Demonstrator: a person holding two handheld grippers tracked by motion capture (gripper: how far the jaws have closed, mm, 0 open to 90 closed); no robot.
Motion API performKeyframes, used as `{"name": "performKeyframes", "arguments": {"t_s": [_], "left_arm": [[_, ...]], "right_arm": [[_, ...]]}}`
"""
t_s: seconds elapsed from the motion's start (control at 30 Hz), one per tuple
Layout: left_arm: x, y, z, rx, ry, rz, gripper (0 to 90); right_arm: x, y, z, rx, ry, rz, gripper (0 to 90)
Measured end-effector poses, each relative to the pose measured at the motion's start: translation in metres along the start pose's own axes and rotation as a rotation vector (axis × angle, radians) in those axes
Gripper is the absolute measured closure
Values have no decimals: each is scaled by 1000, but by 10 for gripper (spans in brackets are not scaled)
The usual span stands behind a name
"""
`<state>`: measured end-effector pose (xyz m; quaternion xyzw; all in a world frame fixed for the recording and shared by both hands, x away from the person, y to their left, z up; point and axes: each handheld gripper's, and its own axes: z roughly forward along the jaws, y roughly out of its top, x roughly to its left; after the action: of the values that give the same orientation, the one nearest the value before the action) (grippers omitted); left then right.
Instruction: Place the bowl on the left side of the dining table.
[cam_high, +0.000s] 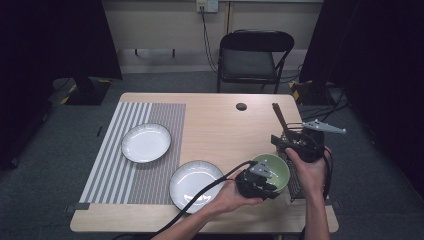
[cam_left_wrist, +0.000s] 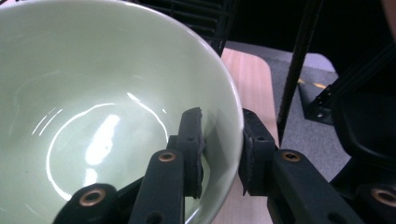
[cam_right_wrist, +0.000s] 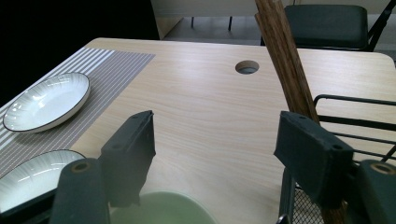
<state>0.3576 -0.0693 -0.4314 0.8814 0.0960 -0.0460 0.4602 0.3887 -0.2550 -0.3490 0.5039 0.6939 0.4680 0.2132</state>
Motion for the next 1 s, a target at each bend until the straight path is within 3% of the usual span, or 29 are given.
{"name": "performKeyframes", "arguments": {"t_s": [0.07,0.23,0.63,0.87,1.0], "left_arm": [[-1,2,-2,2,4,12,753],[2,8,-6,-11,-34,7,796],[8,14,-10,-55,-84,-81,816],[8,22,-14,-50,-73,-104,825],[14,26,-19,-82,-106,-140,831]], "right_arm": [[0,0,1,5,3,2,279],[1,0,2,10,4,2,280],[0,0,-1,1,0,4,280],[-1,1,-3,-5,-2,7,280],[-1,1,-3,-5,-4,8,280]]}}
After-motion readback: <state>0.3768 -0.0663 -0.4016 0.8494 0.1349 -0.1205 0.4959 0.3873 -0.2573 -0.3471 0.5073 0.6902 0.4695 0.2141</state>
